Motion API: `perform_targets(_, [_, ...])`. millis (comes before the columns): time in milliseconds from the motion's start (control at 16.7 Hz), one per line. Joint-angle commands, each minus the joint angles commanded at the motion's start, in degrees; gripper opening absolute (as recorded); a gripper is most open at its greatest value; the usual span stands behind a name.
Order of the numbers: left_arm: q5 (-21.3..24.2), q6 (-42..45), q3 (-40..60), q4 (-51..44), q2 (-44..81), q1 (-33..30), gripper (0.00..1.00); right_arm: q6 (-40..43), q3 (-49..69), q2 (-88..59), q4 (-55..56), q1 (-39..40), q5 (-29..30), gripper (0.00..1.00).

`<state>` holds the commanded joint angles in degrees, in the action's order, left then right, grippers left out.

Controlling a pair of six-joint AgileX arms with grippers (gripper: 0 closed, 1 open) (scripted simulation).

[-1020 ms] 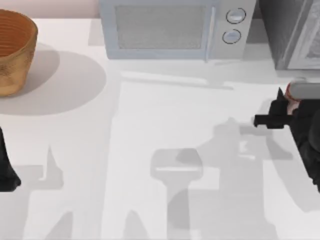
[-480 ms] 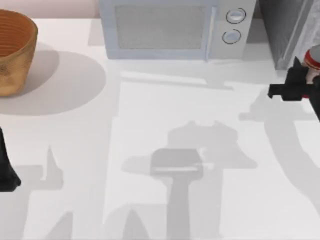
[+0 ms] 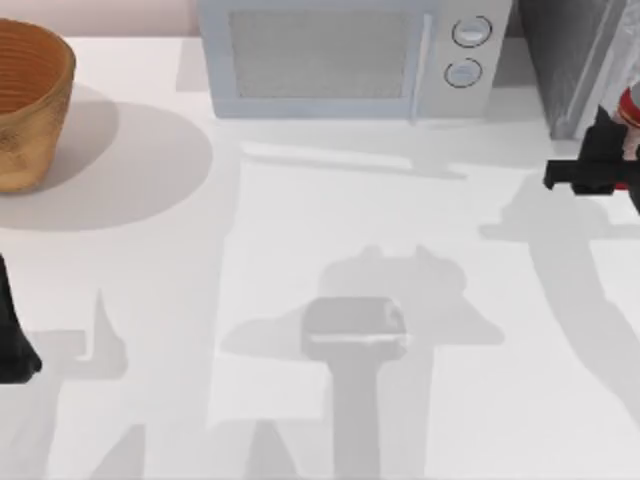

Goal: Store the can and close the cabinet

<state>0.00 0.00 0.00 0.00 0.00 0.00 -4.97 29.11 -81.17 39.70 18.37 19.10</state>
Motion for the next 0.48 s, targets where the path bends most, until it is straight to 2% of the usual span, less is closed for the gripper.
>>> perform_targets(240, [0.00,0.00,0.00,0.00,0.00,0.00,1.00,0.18,-1.15,3.37,-1.56,-0.70,-0.75,0.00])
perform_targets(480, [0.00,0.00,0.00,0.00,0.00,0.00,1.00,0.81,-4.86,14.22,-6.63,-3.02,-3.21,0.00])
